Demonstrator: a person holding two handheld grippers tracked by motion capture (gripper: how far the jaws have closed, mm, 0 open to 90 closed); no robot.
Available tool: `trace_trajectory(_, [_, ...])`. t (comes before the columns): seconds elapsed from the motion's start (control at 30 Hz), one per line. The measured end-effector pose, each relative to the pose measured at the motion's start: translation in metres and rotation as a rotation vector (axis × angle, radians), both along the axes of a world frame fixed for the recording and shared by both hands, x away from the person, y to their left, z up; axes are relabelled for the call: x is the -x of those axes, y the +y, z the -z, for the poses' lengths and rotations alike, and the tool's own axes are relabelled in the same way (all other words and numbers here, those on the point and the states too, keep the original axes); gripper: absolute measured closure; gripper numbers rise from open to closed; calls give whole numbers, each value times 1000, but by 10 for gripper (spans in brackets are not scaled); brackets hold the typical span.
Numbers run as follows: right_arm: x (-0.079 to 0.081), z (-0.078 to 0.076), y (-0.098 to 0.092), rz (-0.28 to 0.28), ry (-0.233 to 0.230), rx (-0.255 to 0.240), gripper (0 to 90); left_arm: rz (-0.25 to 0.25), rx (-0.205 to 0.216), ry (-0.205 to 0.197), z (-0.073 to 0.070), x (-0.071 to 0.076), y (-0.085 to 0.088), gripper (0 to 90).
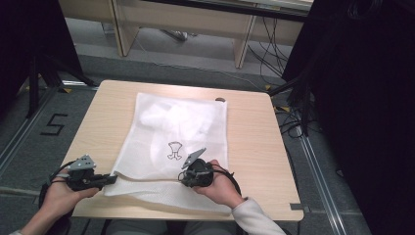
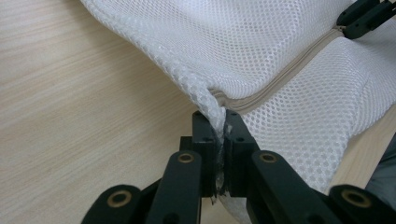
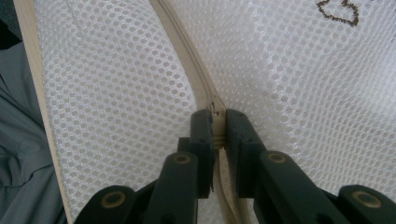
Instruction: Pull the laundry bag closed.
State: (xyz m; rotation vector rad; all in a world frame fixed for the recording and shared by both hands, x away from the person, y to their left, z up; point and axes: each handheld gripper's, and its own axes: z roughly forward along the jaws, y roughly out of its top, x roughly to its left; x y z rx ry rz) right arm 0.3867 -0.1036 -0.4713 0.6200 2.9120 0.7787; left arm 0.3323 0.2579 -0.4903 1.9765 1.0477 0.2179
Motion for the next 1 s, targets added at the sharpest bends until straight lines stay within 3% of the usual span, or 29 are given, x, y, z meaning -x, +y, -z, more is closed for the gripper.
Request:
trace_trajectory(0.17, [0,1,-2,2,2,-3,823,8,-17,-1,0,0,1,847])
trace_trajectory(0.47, [0,0,-7,10,-7,-2,823,-10,3,9,0,0,0,848])
trace_trajectory(0.6, [0,0,-8,13,-4,-3,823,0,-15,10,0,0,1,847])
trace_trajectory(0.67, [0,-1,-9,12,-9,1,823,-10,1,7,0,0,0,847])
trace_trajectory(0.73, [0,-1,-9,10,2,-1,824,10,-25,0,-1,-1,2,848])
trace_trajectory(0.8, [1,0,-10,18,-2,1,823,-1,-7,3,-1,0,1,848])
trace_trajectory(1.0, [0,-1,-15,21,-6,-6,823,-5,-10,-3,-1,0,1,848])
